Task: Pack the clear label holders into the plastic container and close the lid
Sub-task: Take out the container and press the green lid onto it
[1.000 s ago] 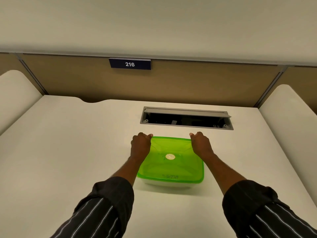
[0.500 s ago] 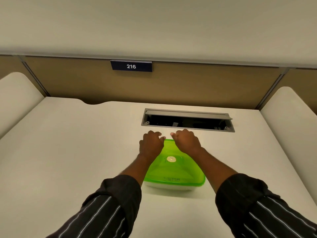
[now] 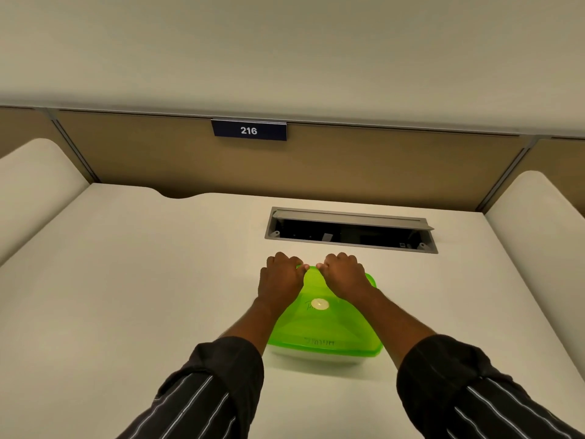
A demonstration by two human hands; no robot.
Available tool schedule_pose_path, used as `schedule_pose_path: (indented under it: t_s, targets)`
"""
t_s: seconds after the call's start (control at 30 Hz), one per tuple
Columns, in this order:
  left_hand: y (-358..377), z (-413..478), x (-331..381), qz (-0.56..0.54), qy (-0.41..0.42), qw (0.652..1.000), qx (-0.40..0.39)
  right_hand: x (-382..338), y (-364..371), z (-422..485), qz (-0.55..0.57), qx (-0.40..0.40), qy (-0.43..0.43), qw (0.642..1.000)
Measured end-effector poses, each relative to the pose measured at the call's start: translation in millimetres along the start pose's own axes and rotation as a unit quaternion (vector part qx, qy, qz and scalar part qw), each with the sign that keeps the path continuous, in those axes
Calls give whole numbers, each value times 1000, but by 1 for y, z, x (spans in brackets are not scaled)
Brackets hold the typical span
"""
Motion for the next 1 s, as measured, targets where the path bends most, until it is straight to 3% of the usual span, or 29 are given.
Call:
schedule_pose_path:
  t_s: [0.1, 0.2, 0.33, 0.47, 0.63, 0.8, 1.0]
  targets:
    - [-5, -11, -9, 6, -13, 999, 51, 16, -11, -11, 56, 56, 46, 996]
    - [-7, -27, -31, -34, -96, 994, 44, 42, -22, -36, 102, 139, 171, 970]
    - [-2, -47, -44, -18, -152, 988, 37, 68, -13, -64, 182, 30, 276, 943]
    - [-4, -56, -37, -33, -158, 986, 38, 62, 4, -83, 217, -25, 230, 948]
    - [-5, -67, -34, -117, -194, 972, 57, 55, 20, -95, 258, 21, 204, 944]
    - [-4, -72, -36, -93, -210, 969, 91, 57, 19, -102, 259, 60, 184, 946]
    - [-18, -58, -23, -109, -228, 966, 59, 69, 6, -95, 290, 91, 189, 934]
Point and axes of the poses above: each hand's wrist, its own z-axis towards the middle knuckle, its own y-axis out of the palm, x = y × z, the point moved 1 cm from there along z, towards the middle knuckle
